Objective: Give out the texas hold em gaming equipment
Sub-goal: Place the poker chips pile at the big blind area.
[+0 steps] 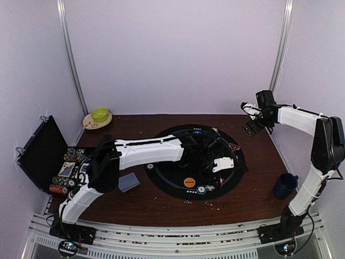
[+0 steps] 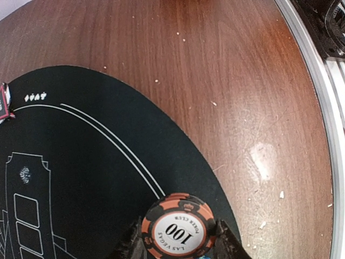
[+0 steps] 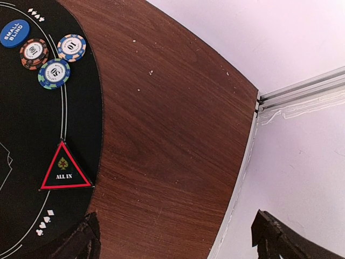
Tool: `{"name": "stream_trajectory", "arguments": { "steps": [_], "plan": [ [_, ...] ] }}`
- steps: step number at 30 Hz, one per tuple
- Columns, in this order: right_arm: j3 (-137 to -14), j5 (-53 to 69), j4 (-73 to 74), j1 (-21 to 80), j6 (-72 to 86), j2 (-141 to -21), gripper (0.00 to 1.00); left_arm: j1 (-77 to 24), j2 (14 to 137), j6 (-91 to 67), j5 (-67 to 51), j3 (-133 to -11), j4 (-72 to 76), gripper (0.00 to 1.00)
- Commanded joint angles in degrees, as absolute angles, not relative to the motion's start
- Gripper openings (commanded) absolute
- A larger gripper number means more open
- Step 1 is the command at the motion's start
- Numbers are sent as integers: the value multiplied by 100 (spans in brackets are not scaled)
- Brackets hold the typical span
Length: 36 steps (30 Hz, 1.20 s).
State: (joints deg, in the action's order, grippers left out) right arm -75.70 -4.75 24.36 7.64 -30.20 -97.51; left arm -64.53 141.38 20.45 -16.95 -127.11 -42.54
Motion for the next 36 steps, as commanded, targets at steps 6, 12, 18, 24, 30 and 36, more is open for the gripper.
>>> {"name": "stream_trajectory", "arguments": {
  "steps": [6,12,18,24,30,36],
  "plan": [
    [-7506,-437,2329,808,-2937,-9659,100,-6513,14577,1874,-1843,-13212,-4035,20],
    [-7499,-446,2329,833,-2947,-9716,100,-6522,14858,1766,-1951,-13547,-4043,20],
    [-7489,-507,2329,886,-2970,-9763,100,-6556,15048,1753,-1979,-13717,-4086,20],
    [-7480,-525,2316,905,-2980,-9762,100,-6574,15172,1820,-1795,-13684,-4131,20],
    [-7471,-549,2302,918,-2987,-9789,100,-6574,15171,1890,-1735,-13593,-4163,22],
    [-7471,-587,2294,939,-2989,-9828,100,-6582,15126,1941,-1647,-13473,-4166,23]
  ]
}}
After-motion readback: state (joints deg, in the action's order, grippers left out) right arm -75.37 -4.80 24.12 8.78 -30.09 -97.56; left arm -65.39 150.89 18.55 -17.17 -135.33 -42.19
